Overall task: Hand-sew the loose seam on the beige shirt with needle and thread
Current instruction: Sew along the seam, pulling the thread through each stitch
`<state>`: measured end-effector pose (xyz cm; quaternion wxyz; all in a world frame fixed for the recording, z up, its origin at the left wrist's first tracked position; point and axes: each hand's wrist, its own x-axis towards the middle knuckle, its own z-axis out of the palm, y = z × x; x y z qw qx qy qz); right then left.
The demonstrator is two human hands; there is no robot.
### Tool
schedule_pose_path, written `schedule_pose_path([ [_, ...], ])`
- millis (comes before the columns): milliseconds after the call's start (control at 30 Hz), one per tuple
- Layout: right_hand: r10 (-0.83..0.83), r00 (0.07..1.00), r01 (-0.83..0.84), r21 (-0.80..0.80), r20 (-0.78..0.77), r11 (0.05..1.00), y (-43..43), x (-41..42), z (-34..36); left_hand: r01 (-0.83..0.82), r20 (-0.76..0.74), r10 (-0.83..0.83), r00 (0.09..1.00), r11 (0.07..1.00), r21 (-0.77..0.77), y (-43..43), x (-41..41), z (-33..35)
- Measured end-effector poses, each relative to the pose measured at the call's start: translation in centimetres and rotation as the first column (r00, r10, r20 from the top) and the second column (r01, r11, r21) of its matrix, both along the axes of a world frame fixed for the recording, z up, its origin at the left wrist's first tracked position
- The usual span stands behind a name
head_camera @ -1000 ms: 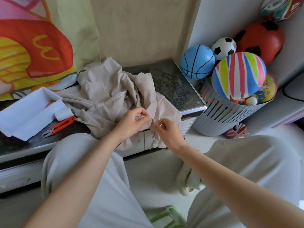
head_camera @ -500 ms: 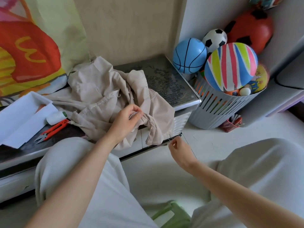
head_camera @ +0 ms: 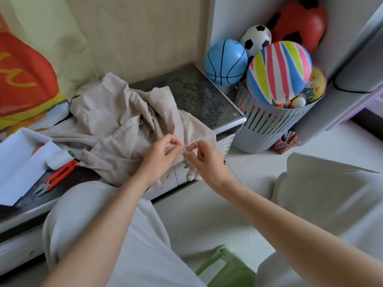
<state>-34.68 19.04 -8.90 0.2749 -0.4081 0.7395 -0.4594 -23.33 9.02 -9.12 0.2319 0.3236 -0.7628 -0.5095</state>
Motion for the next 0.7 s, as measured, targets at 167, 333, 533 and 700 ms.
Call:
schedule_pose_path([
  [167,0.002,1.0,-0.002,0.037,0.008,0.999,-0.3,0.0,0.2,0.013,0.038,-0.012,0.999,0.999,-0.042,-0.1,-0.1,-0.3],
  [333,-0.001,1.0,0.0,0.038,0.019,0.999,0.6,-0.4,0.2,-0.013,0.048,0.017,0.999,0.998,-0.065,-0.3,-0.1,-0.6],
  [533,0.003,0.999,0.005,0.177,-0.047,0.984,3.4,-1.0,-2.4,-0.089,0.02,0.09,0.996,0.994,-0.069,-0.3,0.3,-0.3],
  [700,0.114,0.976,-0.016,0.464,-0.183,0.886,5.2,-1.9,-4.6,-0.122,0.0,0.123,0.992,0.987,-0.104,0.1,0.4,-0.1],
])
